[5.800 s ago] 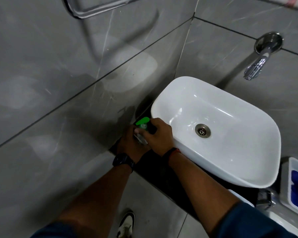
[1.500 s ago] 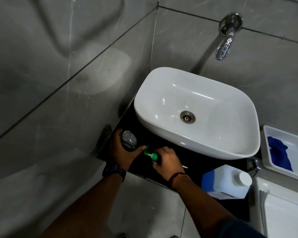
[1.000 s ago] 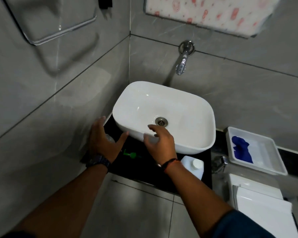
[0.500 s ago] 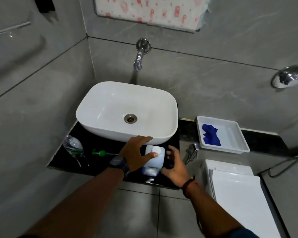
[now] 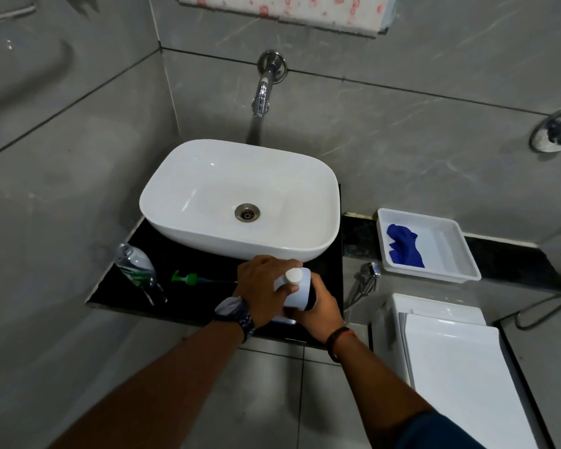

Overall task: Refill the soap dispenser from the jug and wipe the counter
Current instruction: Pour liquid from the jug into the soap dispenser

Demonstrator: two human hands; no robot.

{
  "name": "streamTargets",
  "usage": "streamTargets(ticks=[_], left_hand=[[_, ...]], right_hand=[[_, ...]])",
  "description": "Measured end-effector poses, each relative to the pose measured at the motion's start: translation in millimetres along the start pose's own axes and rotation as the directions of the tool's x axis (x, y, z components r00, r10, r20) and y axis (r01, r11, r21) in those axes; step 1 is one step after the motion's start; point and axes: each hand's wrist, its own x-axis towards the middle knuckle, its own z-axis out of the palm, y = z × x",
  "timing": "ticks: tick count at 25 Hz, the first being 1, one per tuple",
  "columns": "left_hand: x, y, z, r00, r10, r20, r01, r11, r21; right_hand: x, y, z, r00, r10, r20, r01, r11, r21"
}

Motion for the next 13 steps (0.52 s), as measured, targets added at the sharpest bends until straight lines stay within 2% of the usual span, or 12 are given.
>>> streamTargets(ticks=[2,5,8,10,13], left_hand=[[0,3,0,0.999,-0.020,-0.041,0.024,0.996,0.086],[-3,8,-1,0.976,-0.128,-0.175,0.137,0.990,0.041],[-6,4,1,0.962,-0.056,-0.269,0.068,0.997,0.036],[-2,6,2,0.977,-0.006,-0.215,0.006,1.000,-0.002],[4,15,4,0.998,-0.016,-0.063,0.013,0.999,-0.047]], right_hand=[[2,-2,1,1.000,0.002,0.009,-0.002,1.000,0.001],[3,-1,1,1.000,-0.002,0.006,0.003,1.000,-0.023],[3,-2,-1,1.000,0.005,-0.019,-0.006,0.998,-0.064],[4,-3,-1,1.000,0.002,-0.014,-0.003,0.995,-0.097],[4,-2,-2,1.000,-0.003,-0.018,0.001,0.994,-0.111]])
